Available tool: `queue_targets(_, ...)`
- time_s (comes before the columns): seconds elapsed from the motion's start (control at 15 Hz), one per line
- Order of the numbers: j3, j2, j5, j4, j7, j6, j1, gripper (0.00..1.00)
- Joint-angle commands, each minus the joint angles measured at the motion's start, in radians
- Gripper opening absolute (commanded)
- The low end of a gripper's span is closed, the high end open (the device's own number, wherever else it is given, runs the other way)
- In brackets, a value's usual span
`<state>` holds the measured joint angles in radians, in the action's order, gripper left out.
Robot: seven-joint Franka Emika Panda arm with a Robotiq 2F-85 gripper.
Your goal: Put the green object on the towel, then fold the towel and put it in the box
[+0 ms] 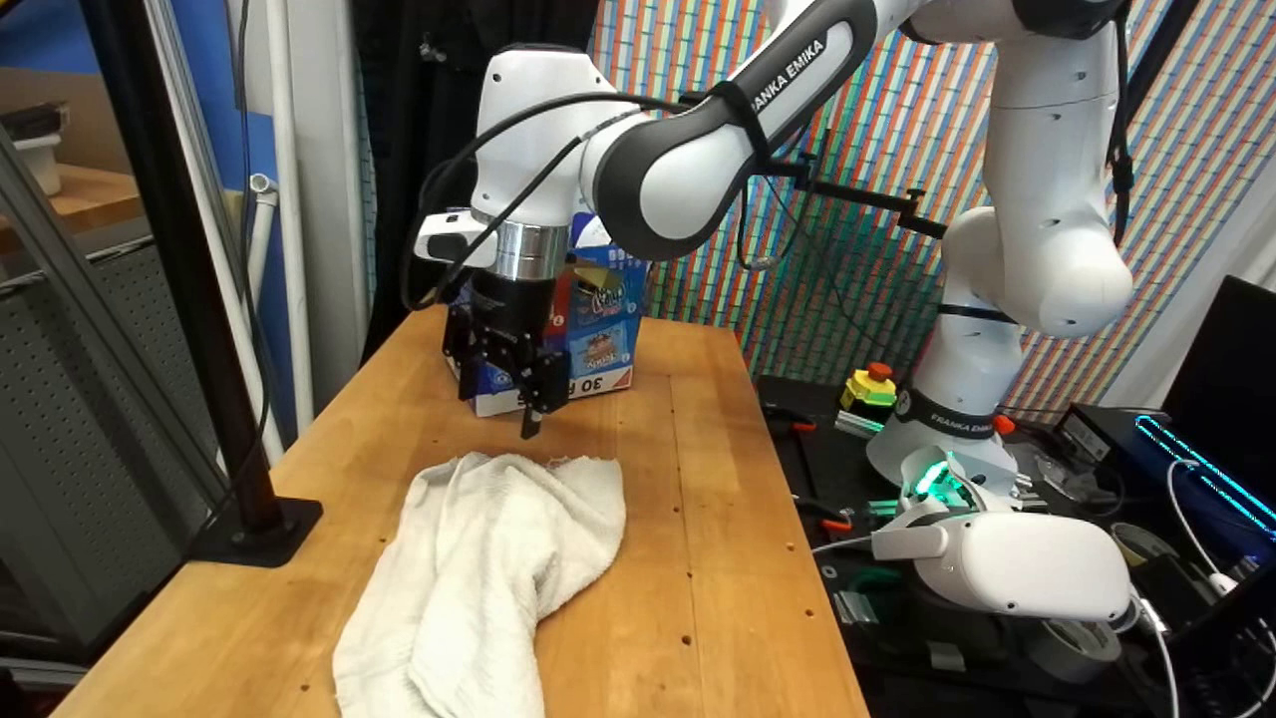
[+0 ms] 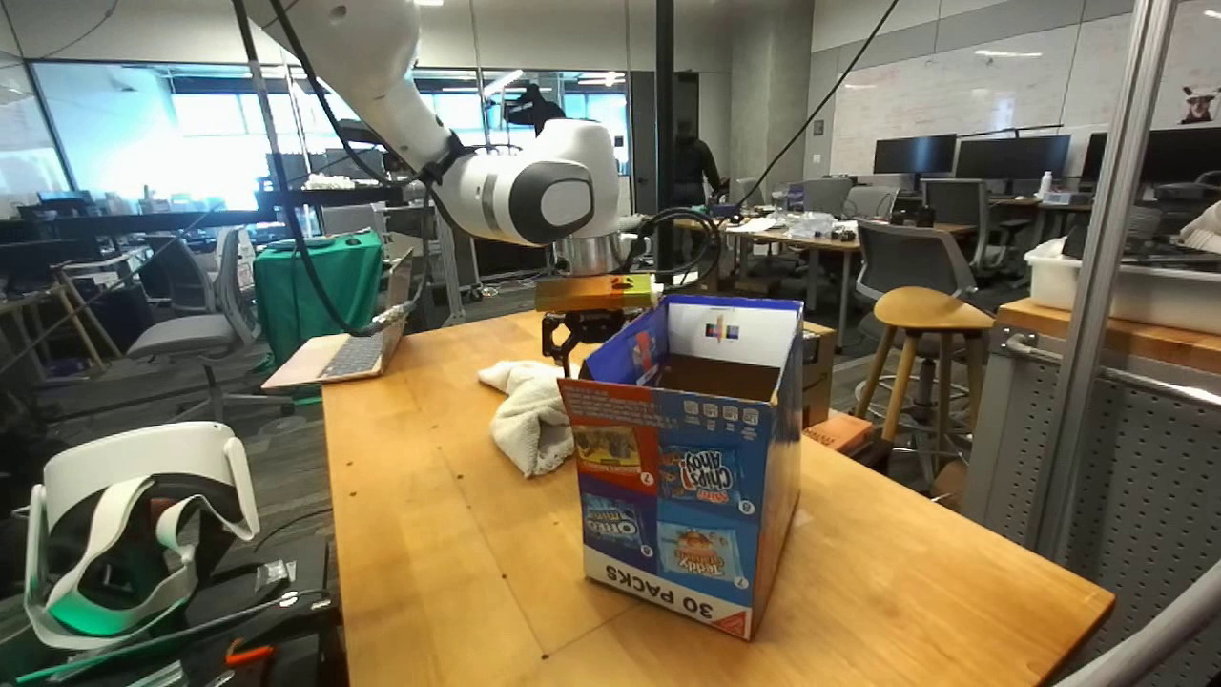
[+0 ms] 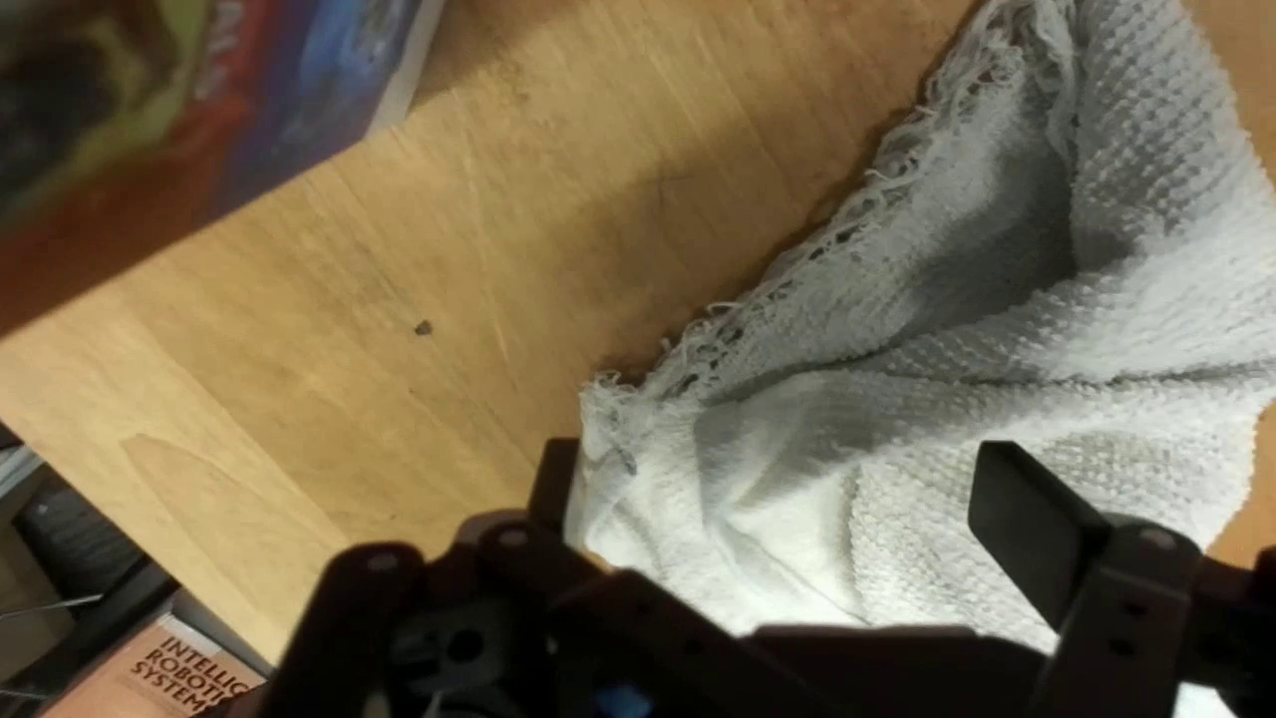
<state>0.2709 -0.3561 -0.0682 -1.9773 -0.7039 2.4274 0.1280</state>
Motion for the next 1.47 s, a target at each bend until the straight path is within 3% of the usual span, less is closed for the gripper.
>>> queue_targets(0.0,0.041,0.071,0.059,-0.079,-0.007,0.046,0.003,1.00)
queue_targets(0.4,0.026,0.097,-0.048,-0.131,0.093,0.191,0.072,1.00)
queue_targets(0.73,-0.045,0.089,-0.361,-0.152,0.256,0.286,0.167,1.00)
queue_targets(1.07,-0.135,0.045,-0.716,-0.104,0.493,0.229,0.250,1.00)
queue_targets(1.27,-0.129,0.025,-0.808,-0.092,0.553,0.183,0.242,1.00)
queue_targets(1.4,-0.110,0.016,-0.810,-0.094,0.532,0.136,0.226,1.00)
